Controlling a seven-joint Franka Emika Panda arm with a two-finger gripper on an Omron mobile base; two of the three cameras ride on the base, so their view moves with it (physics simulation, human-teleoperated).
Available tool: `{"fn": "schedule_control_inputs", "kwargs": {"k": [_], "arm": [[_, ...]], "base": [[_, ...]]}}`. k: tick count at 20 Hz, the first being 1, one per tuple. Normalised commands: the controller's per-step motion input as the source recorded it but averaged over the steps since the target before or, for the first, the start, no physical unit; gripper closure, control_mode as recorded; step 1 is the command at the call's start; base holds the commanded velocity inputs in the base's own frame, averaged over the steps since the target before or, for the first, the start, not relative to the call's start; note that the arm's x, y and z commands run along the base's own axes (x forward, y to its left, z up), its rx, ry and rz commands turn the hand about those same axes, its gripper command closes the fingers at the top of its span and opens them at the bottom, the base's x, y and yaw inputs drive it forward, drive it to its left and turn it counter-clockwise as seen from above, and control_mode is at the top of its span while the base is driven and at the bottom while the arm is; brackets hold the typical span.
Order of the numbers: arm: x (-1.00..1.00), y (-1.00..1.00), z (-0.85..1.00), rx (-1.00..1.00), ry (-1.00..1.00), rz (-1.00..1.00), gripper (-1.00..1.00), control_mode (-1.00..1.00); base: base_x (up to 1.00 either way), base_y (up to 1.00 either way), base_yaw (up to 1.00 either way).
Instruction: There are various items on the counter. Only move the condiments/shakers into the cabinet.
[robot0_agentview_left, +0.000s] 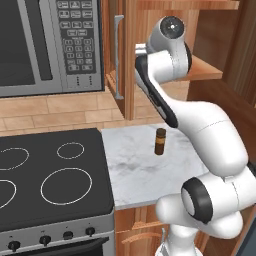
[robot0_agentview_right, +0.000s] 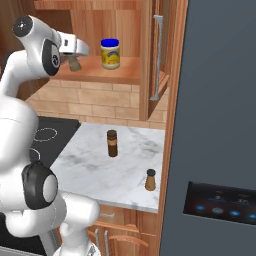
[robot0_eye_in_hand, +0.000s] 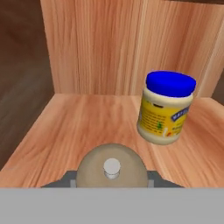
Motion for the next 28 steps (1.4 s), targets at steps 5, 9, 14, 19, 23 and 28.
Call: {"fn": "schedule_control_inputs", "kwargs": {"k": [5,9,14,19,23,28], "arm": [[0.13,-0.01,0.00,0.00,0.00,0.00,1.00,-1.00],[0.37,-0.06,0.00,0.00,0.04,0.00,1.00,-1.00],[0.42,0.00,0.00,0.00,0.06,0.00,1.00,-1.00],[0.42,0.00,0.00,0.00,0.05,0.00,1.00,-1.00],[0.31,-0.01,-0.09,0.03,0.03,0.00,1.00,-1.00],[0.09,-0.08,-0.42,0.04,0.00,0.00,1.00,-1.00]], "base": [[0.00,0.00,0.00],[0.00,0.00,0.00],[0.00,0.00,0.00],[0.00,0.00,0.00],[0.00,0.00,0.00],[0.00,0.00,0.00]]}}
